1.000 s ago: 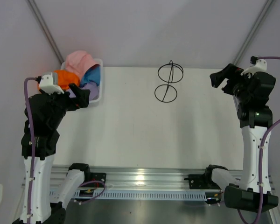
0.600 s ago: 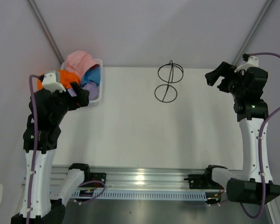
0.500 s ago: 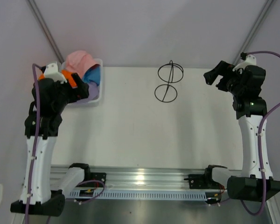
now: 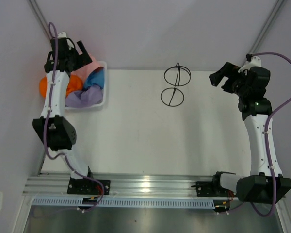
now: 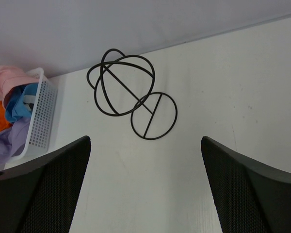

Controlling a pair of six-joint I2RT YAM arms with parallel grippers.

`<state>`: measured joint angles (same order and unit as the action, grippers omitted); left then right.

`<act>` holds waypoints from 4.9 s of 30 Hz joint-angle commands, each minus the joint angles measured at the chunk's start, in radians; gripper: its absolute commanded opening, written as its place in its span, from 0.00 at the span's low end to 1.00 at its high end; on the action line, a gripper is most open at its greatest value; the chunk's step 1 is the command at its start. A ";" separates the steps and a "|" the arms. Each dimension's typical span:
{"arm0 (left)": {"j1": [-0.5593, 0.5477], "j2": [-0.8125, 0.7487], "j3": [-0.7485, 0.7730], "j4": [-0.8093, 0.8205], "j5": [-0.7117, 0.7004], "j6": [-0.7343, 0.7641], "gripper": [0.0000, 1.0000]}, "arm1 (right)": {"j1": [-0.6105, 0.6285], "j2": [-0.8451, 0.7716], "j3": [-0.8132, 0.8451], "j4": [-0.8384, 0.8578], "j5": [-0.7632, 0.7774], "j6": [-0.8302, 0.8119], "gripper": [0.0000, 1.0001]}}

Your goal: Stack the hats

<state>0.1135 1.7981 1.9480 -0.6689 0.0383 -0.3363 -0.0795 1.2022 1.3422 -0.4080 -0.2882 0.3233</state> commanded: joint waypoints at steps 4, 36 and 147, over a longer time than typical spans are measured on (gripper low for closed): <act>-0.005 0.211 0.206 0.107 0.103 -0.177 0.97 | 0.009 0.036 -0.006 0.067 0.018 0.014 1.00; -0.143 0.472 0.350 0.011 -0.356 0.014 0.86 | 0.063 0.158 0.014 0.084 0.087 -0.052 0.99; -0.948 0.040 -0.375 1.020 -0.101 0.695 0.01 | 0.076 0.163 -0.376 0.629 0.086 0.780 1.00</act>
<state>-0.8143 1.8946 1.6402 0.2874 -0.0967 0.3424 -0.0032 1.3621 0.9878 0.0566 -0.2680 1.0111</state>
